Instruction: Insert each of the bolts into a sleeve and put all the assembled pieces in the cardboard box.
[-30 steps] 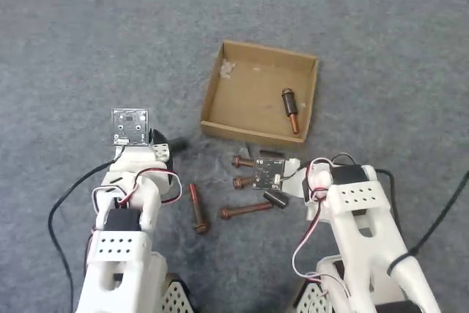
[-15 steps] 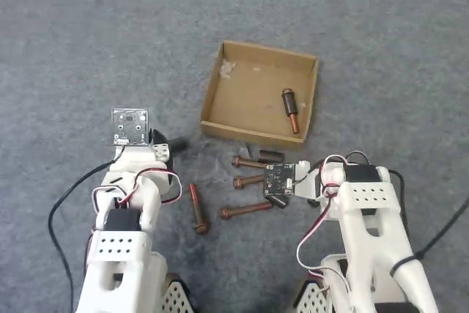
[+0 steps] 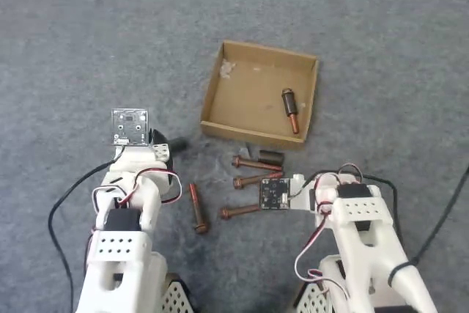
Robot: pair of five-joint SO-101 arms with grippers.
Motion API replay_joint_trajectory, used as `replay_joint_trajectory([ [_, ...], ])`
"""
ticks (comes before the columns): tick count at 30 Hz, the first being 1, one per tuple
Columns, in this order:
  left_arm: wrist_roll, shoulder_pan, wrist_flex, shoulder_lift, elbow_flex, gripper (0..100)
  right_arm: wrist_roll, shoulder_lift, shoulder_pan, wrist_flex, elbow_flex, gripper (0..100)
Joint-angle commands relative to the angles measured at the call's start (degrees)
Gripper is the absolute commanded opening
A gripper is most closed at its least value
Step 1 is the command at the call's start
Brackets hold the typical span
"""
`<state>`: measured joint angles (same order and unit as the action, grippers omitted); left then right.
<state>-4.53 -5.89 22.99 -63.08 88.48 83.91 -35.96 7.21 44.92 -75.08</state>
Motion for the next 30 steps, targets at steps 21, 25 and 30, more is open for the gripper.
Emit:
replay_joint_trajectory([
  [21, 0.18, -0.26, -1.41, -1.14, -0.40, 1, -24.97, -1.19, 2.59, 17.36, 11.08, 15.9],
  [25, 0.18, -0.26, -1.41, -1.14, -0.40, 1, -34.99, -0.66, 5.76, 19.74, 16.09, 15.9],
  [30, 0.18, -0.26, -1.41, -1.14, -0.40, 1, -42.02, -0.48, 8.22, 14.64, 17.32, 15.9],
])
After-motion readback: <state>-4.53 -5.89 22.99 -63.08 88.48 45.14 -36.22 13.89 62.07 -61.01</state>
